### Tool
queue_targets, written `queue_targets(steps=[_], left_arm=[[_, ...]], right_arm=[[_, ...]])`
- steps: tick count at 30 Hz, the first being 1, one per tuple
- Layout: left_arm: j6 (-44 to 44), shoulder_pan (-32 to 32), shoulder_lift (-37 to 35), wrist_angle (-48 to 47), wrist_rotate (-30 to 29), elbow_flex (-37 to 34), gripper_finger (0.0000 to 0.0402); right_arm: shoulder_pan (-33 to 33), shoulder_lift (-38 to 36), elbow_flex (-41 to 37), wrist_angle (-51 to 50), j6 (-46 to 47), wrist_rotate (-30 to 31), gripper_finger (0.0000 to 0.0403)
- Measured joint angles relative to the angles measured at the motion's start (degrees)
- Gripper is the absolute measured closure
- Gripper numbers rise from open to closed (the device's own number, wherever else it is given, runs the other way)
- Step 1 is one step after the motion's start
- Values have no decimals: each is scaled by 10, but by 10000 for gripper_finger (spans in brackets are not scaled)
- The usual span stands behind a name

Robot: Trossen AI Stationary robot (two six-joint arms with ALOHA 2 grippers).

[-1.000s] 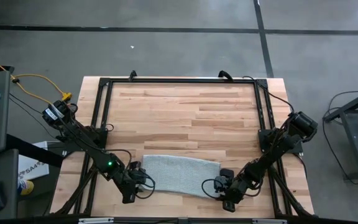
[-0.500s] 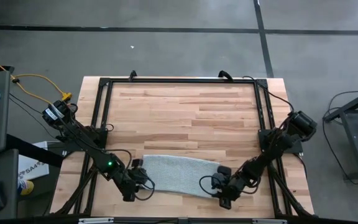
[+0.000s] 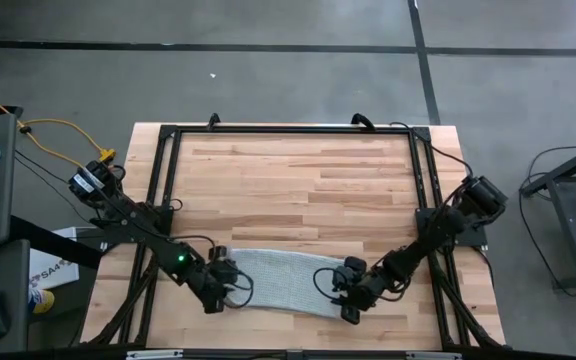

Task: Fold microfiber towels
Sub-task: Fold the gray microfiber cloth

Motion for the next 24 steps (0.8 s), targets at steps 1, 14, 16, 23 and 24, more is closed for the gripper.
queue_targets(steps=[1, 14, 16, 23, 24], left_arm=[[3, 2, 0, 1, 0, -1, 238], [65, 25, 0, -44, -20, -1, 238], [88, 33, 0, -48, -24, -1, 238], [155, 61, 32, -49, -37, -1, 238], [157, 65, 40, -48, -38, 1, 238]], right_arm=[[-4, 0, 0, -4, 0, 0, 239], [-22, -2, 1, -105, 31, 7, 239], [-22, -2, 1, -107, 29, 13, 239], [-21, -1, 1, -122, 24, 33, 239], [-22, -1, 1, -127, 24, 34, 239]])
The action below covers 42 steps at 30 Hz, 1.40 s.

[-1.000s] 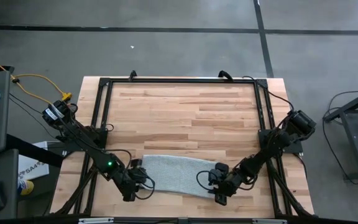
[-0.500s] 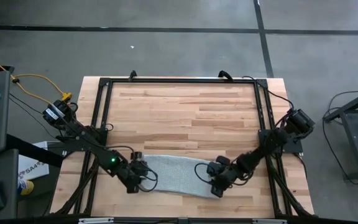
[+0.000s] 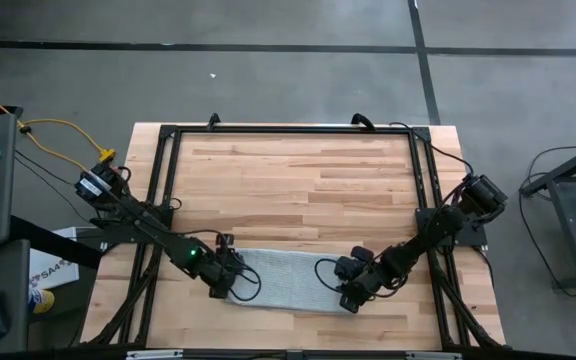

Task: Fold microfiber towels
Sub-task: Fold the gray microfiber cloth

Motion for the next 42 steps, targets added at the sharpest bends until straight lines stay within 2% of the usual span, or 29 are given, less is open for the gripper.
queue_targets(steps=[6, 14, 21, 35, 42], left_arm=[[2, 11, 30, 3, -3, 1, 238], [2, 20, 32, -26, -18, 1, 238], [21, 55, 32, -53, -21, 0, 238], [78, 137, 32, -91, -43, 0, 238], [76, 142, 22, -95, -47, -2, 238]], right_arm=[[-3, 0, 1, -27, -14, 8, 239], [-42, 0, 0, -53, -60, 29, 239], [-83, 0, 0, -64, -102, 29, 239], [-148, 0, 0, -107, -123, 43, 239], [-153, -1, -1, -98, -135, 60, 239]])
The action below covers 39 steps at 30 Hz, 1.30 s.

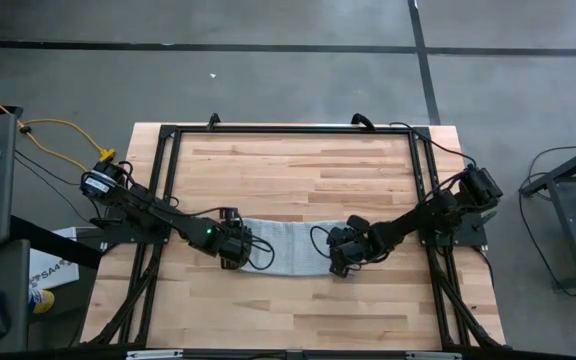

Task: Fold microfiber towels
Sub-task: Fold the gray microfiber cloth

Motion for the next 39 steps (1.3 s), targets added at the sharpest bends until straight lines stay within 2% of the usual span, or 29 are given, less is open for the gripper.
queue_targets(steps=[5, 11, 18, 27, 35, 39], left_arm=[[2, 0, -36, -12, -5, -3, 238], [-1, 0, -67, -21, 0, -3, 238], [-9, 0, -72, -23, 15, 4, 238], [13, 0, -73, -97, 14, 78, 238], [22, 0, -74, -158, 13, 136, 238], [16, 0, -74, -173, 38, 139, 238]], right_arm=[[4, -19, -3, -10, -7, 23, 239], [4, -49, -3, -17, 1, 20, 239], [9, -65, -2, -8, 2, 8, 239], [14, -102, 0, -2, 9, -4, 239], [14, -122, 0, -41, 79, -7, 239], [14, -123, 0, -73, 124, -25, 239]])
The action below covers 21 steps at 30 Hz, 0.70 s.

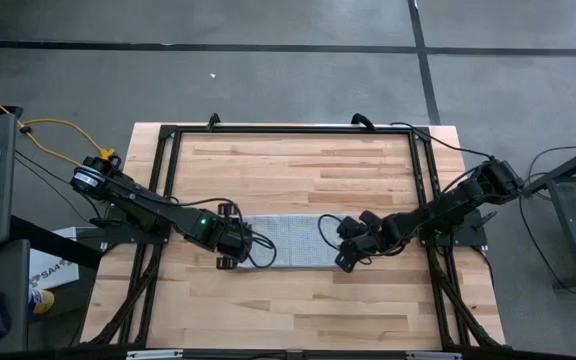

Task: Fold microfiber towels
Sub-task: Fold the gray microfiber cloth

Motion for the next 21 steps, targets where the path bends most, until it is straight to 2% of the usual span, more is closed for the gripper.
queue_targets(steps=[10, 17, 21], left_arm=[[-30, -17, 0, -16, 5, -25, 238], [-51, -24, -7, -24, 4, -36, 238], [-67, -36, -13, -17, 35, -40, 238]], right_arm=[[24, 0, 0, -53, 78, 11, 239], [64, 0, 0, -58, 152, 12, 239], [94, 0, 0, -56, 200, 22, 239]])
